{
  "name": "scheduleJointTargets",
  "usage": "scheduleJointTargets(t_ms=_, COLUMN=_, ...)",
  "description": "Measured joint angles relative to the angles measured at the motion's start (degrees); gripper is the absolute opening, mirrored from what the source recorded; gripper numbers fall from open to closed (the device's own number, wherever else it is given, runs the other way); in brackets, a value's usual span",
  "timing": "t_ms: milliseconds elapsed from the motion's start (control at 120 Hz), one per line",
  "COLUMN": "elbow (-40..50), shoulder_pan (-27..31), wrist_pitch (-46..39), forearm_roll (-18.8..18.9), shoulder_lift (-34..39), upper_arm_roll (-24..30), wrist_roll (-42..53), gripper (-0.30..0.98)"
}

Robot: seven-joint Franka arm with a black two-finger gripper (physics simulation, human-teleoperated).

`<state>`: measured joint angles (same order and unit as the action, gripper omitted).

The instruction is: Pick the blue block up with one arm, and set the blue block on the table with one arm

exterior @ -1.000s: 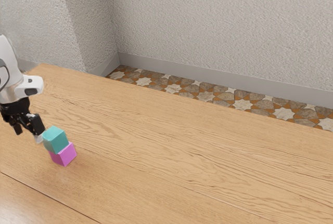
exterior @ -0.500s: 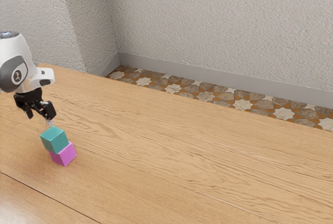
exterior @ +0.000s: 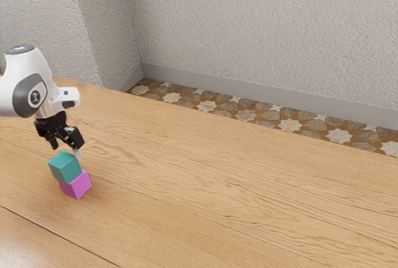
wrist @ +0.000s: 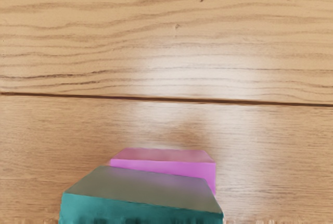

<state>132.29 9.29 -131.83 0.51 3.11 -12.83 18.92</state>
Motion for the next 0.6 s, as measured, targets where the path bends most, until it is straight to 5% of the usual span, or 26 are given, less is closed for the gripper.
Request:
scheduleJointTargets(t_ms=158, elbow=1.12, shoulder_pan=3.11, wrist_pitch=-0.9, forearm_roll=-0.04, shoulder_lift=-0.1, upper_arm_roll=-0.01, wrist_roll=0.19, gripper=0.68)
scheduleJointTargets(t_ms=600, elbow=1.24, shoulder_pan=0.45, wrist_pitch=-2.9, forearm_roll=0.05, shoulder_lift=-2.03, upper_arm_roll=0.08, wrist_roll=0.54, gripper=0.68)
